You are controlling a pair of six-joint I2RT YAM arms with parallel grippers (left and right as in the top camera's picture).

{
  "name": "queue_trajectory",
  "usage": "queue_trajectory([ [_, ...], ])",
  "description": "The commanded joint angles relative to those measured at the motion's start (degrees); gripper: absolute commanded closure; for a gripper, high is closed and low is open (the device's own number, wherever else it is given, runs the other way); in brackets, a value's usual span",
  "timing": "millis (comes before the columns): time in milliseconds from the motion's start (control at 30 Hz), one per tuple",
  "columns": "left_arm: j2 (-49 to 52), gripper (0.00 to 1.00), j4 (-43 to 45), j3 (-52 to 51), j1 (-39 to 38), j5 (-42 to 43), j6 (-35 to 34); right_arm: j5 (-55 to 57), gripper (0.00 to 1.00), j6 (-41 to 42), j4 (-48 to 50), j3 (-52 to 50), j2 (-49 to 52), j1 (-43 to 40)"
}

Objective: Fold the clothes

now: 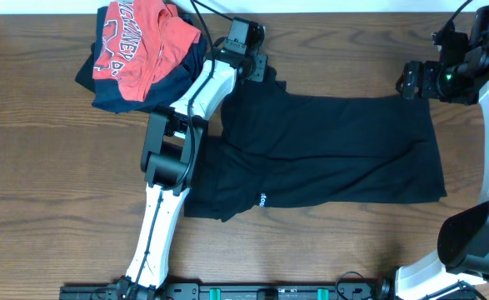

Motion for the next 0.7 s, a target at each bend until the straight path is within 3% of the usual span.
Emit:
queue_trajectory([
  [0,2.58,0.47,0.66,-0.74,0.2,-2.47,-0.13,-0.28,0.01,-0.81,-0.02,0.76,-0.02,0.61],
  [333,2.73,0.47,0.11,-0.76,0.2,-5.68,1.57,-0.28,0.01,-0.81,0.04,0.76,-0.02,0.61],
  [533,2.82,0.91,-1.64,-0.76,-0.48,-5.64,1.57,-0.33,0.01,-0.79,0.0,0.76,-0.02,0.63],
  [667,2.01,0.94,-3.02,-0.74,-0.94,-5.66,1.57,-2.36,0.01,-0.79,0.0,0.76,-0.02,0.63],
])
